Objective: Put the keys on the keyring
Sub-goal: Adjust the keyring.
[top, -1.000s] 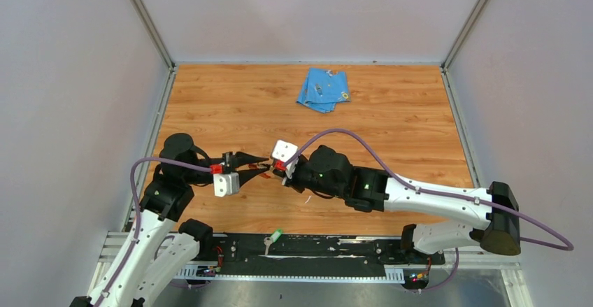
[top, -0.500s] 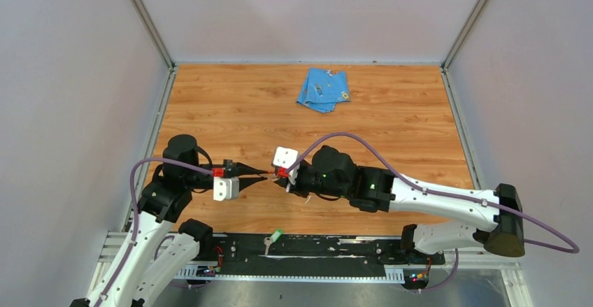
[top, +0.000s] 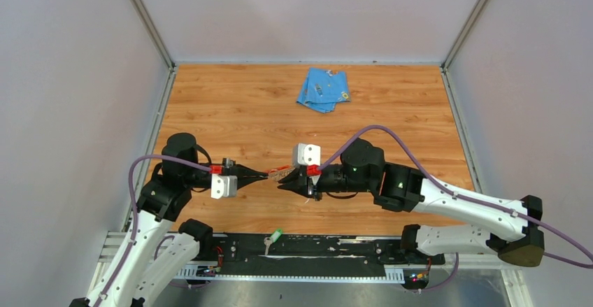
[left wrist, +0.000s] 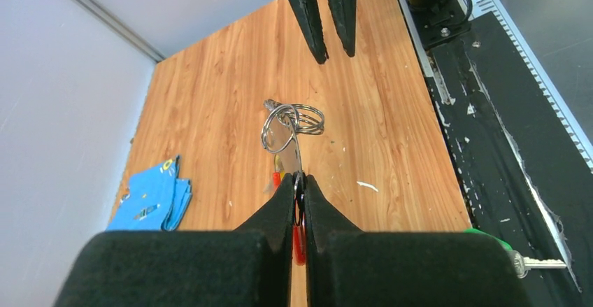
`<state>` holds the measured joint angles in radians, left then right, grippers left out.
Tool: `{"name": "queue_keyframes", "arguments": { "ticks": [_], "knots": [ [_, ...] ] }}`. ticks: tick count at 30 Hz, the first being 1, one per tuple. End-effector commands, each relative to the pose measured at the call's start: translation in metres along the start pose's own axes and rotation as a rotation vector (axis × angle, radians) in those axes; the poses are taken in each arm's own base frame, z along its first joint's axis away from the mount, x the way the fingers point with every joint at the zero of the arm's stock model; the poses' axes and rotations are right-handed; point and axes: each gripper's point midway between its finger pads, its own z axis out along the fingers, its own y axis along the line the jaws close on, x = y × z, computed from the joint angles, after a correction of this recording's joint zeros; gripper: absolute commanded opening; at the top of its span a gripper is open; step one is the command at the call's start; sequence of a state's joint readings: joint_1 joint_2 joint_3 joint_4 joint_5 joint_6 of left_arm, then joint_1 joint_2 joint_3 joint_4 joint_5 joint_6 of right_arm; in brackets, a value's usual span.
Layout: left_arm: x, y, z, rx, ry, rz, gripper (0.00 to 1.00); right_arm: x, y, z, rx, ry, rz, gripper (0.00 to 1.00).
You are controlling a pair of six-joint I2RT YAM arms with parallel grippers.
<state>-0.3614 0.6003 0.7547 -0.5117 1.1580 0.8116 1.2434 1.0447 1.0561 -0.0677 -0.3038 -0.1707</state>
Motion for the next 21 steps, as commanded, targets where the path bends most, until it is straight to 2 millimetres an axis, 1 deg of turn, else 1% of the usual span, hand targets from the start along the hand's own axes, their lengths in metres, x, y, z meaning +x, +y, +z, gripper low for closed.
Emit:
{"name": "queue_keyframes", "arguments": {
  "ticks": [1,3,6,8,10,12,15,18,21],
  "knots": [
    [-0.016,0.004,-0.002,-0.002,-0.03,0.041,0.0,0.001,-0.001,-0.001,-0.01,0.012,0.024,0.18],
    [-0.017,0.003,-0.003,-0.001,-0.032,0.042,0.0,0.003,-0.004,0.0,-0.001,0.022,0.021,0.29],
    [-0.018,0.001,-0.003,0.001,-0.033,0.047,0.0,0.002,-0.012,-0.002,0.022,0.03,0.016,0.4],
    [-0.019,0.001,-0.004,0.002,-0.034,0.05,0.0,0.002,-0.015,-0.003,0.028,0.034,0.007,0.44],
    [-0.02,0.0,-0.004,0.003,-0.037,0.054,0.0,0.009,-0.017,-0.001,0.026,0.057,-0.011,0.47],
    [-0.021,0.0,-0.004,0.005,-0.041,0.055,0.0,0.014,-0.021,0.0,0.037,0.076,-0.02,0.48],
    [-0.022,-0.001,-0.004,0.009,-0.046,0.052,0.0,0.011,-0.022,0.003,0.032,0.067,-0.037,0.48],
    [-0.022,-0.002,-0.004,0.012,-0.048,0.049,0.0,0.007,-0.023,0.006,0.021,0.052,-0.054,0.44],
    [-0.025,-0.002,-0.004,0.013,-0.054,0.052,0.0,0.009,-0.027,0.01,0.036,0.059,-0.072,0.41]
  ]
}}
